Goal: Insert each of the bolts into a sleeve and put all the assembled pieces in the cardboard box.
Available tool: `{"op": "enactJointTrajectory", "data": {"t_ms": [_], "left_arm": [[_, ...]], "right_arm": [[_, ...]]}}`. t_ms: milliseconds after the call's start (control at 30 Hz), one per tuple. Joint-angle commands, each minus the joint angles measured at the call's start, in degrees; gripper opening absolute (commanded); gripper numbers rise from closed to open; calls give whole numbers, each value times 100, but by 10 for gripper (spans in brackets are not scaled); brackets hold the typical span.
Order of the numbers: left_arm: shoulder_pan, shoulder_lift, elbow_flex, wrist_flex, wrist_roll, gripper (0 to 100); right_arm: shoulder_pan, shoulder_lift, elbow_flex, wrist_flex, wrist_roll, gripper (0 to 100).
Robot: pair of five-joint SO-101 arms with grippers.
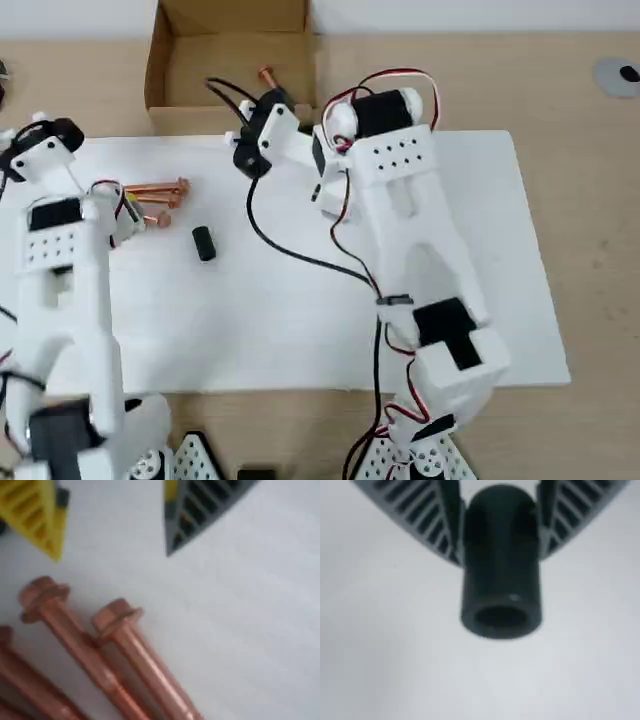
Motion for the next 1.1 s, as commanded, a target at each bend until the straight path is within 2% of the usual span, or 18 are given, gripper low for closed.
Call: {"op": "enactJointTrajectory", "data": {"t_ms": [0,100,200,533,833,1067], "left_arm": [[-18,374,-387,26,-176,148],[-62,418,-431,18,-747,150],[-211,409,-440,0,-888,149],[-659,435,-334,-193,413,147],[-686,435,167,-536,782,147],[-677,435,264,-686,774,147]], "right_arm": [[-48,-470,189,-70,-44,12],[-48,-602,356,-70,-44,12],[-48,-760,497,-70,-35,12],[-48,-1270,1033,-70,35,12],[-48,-1842,1587,-141,35,12],[-48,-2158,1895,-167,35,12]]}}
